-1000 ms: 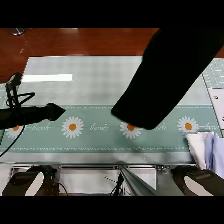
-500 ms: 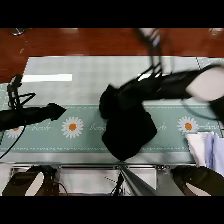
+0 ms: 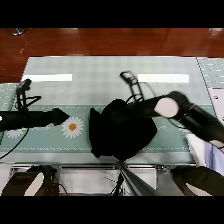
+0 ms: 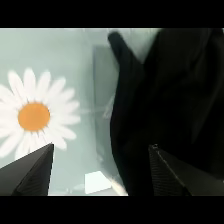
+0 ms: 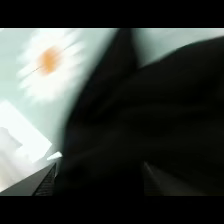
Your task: Fold the shirts.
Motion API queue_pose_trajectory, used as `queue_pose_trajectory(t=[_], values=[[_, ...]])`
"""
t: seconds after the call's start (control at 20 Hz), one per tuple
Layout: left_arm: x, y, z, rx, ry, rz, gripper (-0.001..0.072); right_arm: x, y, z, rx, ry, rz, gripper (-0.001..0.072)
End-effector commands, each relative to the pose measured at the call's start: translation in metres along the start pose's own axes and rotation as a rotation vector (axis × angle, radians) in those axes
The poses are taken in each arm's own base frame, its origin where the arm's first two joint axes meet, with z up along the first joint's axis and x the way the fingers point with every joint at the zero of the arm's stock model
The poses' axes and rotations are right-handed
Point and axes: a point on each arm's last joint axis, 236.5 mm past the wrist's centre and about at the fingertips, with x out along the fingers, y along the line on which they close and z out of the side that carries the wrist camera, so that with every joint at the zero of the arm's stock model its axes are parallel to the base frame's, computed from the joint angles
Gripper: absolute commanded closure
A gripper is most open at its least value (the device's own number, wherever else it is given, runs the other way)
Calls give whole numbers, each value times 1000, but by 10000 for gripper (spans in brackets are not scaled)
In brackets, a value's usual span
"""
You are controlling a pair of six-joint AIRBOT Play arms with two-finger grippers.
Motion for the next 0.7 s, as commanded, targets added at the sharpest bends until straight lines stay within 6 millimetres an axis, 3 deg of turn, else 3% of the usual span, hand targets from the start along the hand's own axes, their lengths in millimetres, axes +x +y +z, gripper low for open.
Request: queue_pose_trajectory(t=[0.0,0.1,0.15,0.2,0.25,0.35,0.45,0.65], values=[[17,0,-26,-4,157,-15,7,-90,-153,23,102,-99,-457,92],[35,13,-28,-88,181,3,7,-152,-248,-20,290,-82,-727,93],[47,17,-34,-130,209,-4,7,-171,-279,-53,396,-66,-799,93],[60,18,-43,-183,247,-29,7,-177,-297,-84,514,-66,-815,93],[71,14,-50,-214,276,-75,7,-170,-303,-114,639,-76,-774,93],[90,0,-55,-255,301,-194,7,-135,-287,-141,776,-120,-583,93],[107,-8,-49,-295,286,-273,7,-100,-253,-143,817,-134,-361,93],[142,-19,-50,-319,290,-309,7,-67,-215,-155,790,-50,-223,93]])
